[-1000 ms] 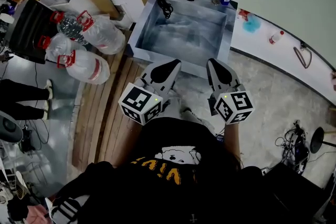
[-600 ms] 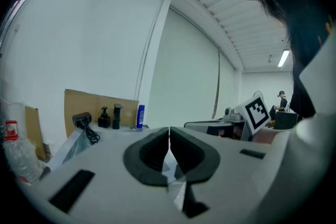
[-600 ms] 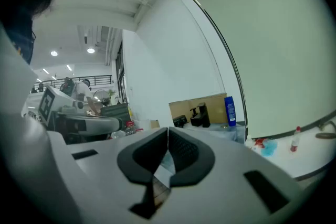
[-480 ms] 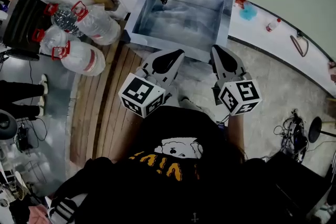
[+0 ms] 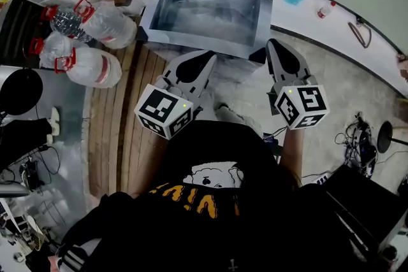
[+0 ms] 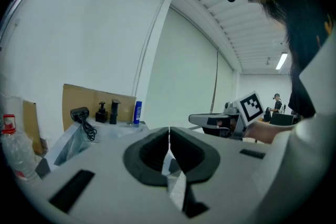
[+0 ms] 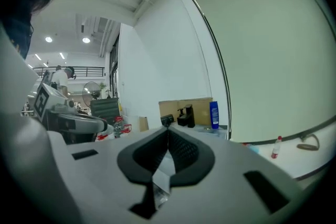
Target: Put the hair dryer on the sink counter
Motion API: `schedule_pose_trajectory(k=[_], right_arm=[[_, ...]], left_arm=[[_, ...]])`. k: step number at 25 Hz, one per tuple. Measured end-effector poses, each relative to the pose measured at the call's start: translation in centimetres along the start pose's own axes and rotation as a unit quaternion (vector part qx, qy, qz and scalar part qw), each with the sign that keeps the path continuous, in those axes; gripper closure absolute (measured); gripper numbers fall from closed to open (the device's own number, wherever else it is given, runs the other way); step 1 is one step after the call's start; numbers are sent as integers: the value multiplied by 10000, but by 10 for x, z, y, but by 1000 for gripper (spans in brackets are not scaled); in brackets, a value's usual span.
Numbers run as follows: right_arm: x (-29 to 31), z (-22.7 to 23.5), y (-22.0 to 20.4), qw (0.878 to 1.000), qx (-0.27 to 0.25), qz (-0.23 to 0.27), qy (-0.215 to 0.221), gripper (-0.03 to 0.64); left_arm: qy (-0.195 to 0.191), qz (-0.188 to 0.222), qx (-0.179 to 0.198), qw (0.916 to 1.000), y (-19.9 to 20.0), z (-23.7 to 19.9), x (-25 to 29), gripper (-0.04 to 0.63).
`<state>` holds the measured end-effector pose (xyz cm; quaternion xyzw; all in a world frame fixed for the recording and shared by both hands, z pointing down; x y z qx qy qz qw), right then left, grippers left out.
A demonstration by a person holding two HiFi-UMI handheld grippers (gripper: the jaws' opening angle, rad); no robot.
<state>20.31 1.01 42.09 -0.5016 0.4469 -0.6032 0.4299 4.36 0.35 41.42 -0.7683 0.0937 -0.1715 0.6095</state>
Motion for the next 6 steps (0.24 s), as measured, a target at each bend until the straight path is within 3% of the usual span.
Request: schedule_pose_trajectory(k=[6], right_arm=[[-9,19,-10,9996,33,-14,-292,611]], left_arm=[[-20,-174,-61,9998,-17,0,0,584]])
Point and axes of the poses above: the fingertips, and each gripper's own axes: x forward along the fingers, z to its right, y out of its top, the point moved 2 cm from there along -x, backward along the fingers, and after that the axes turned 8 degrees about -y, right-handed, at the moved point
